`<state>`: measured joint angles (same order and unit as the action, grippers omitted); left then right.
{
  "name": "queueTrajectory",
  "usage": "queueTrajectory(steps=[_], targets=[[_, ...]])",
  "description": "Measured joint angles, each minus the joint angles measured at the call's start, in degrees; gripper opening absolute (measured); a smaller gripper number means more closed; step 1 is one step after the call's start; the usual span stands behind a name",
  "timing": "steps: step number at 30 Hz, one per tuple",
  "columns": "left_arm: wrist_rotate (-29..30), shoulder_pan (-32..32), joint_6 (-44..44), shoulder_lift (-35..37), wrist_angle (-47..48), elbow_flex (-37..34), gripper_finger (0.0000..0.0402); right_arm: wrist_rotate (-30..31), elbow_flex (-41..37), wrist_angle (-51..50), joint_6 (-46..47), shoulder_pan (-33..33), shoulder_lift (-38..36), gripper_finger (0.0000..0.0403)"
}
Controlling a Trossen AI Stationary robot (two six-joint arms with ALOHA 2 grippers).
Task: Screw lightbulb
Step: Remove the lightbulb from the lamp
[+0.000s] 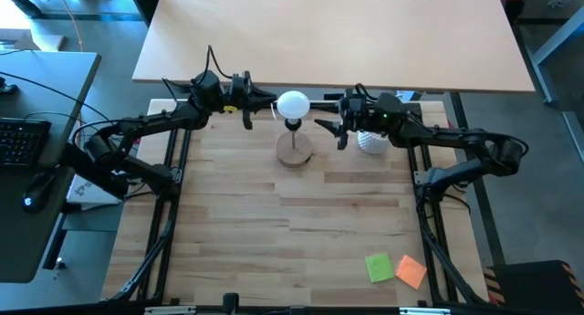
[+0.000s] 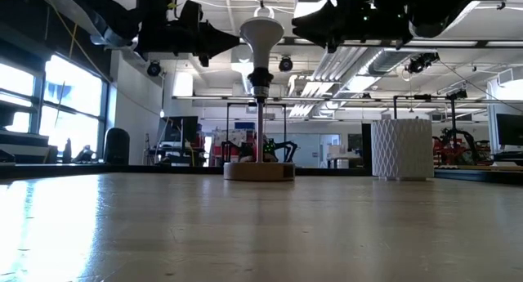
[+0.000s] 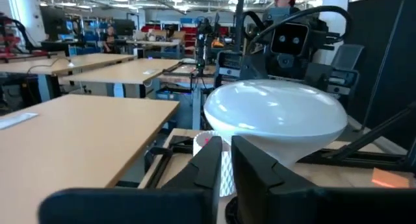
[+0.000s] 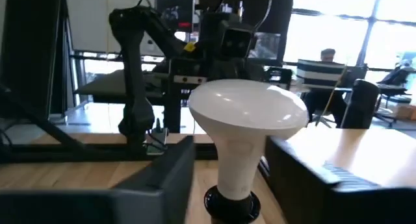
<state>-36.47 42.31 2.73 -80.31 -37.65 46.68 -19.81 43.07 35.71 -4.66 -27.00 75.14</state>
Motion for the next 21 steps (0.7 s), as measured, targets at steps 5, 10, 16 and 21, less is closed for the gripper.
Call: queueTrajectory(steps=[5, 10, 16, 21], targets=[[-1.27, 0.04, -0.41, -0.02, -0.54, 0.00, 0.0068, -0.09, 3.11, -0.27, 0.16, 0.00, 3.02, 0.0266], [-6.78, 0.04, -0.42, -0.02, -1.30, 0.00, 0.0103, -0.04, 4.27, -0.26, -0.18, 0.00, 3.49, 0.0278], [-8.39, -0.43, -0.42, -0.02, -1.38, 0.00, 0.0154, -0.10, 5.41, -0.34, 0.81, -0.54, 4.89, 0.0279], [-7.67, -2.32, -0.70, -0.02, -1.25, 0.00, 0.0188, -0.70, 7.53, -0.44, 2.29, -2.05, 7.31, 0.0279]])
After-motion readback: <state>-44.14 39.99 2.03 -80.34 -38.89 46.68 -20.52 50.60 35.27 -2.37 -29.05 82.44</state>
